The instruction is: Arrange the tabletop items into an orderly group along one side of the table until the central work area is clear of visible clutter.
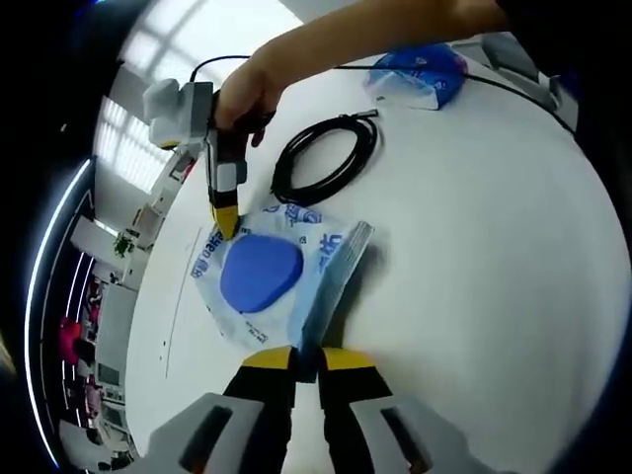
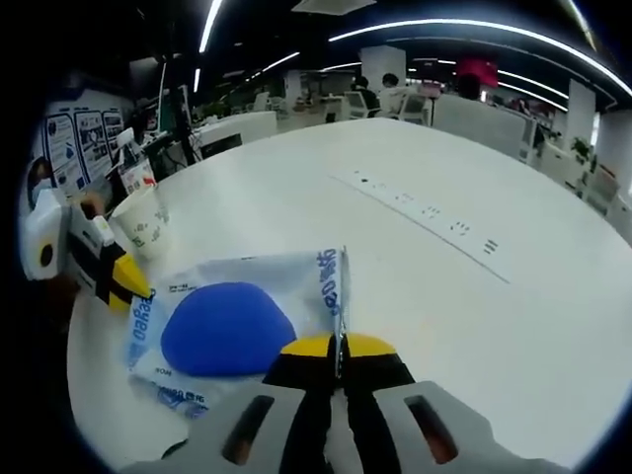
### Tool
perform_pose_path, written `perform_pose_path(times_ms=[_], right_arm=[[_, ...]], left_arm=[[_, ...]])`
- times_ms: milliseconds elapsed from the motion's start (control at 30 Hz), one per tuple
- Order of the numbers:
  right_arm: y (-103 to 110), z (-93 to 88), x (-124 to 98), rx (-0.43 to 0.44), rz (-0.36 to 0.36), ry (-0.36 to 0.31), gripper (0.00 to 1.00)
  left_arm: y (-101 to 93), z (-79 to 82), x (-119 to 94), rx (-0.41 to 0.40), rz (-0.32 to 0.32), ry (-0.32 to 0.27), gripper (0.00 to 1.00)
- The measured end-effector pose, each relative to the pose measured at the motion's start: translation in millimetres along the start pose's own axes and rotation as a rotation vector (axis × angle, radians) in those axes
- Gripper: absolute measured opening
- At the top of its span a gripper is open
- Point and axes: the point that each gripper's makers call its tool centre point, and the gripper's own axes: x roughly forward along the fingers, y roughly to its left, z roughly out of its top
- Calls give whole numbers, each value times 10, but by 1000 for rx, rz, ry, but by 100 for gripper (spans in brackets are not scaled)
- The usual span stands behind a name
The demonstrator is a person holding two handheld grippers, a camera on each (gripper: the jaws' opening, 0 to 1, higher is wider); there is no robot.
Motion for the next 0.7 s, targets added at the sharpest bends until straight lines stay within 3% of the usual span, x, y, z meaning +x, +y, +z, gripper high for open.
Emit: perform_pose_path(times_ms=[400,700], right_arm=[[51,130,-156,-13,-15,-23,0],[135,125,-284,-23,-56,-52,0]], left_arm=[[88,12,-104,-8,28,-8,5],[138,20,-193,-22,50,-15,3]])
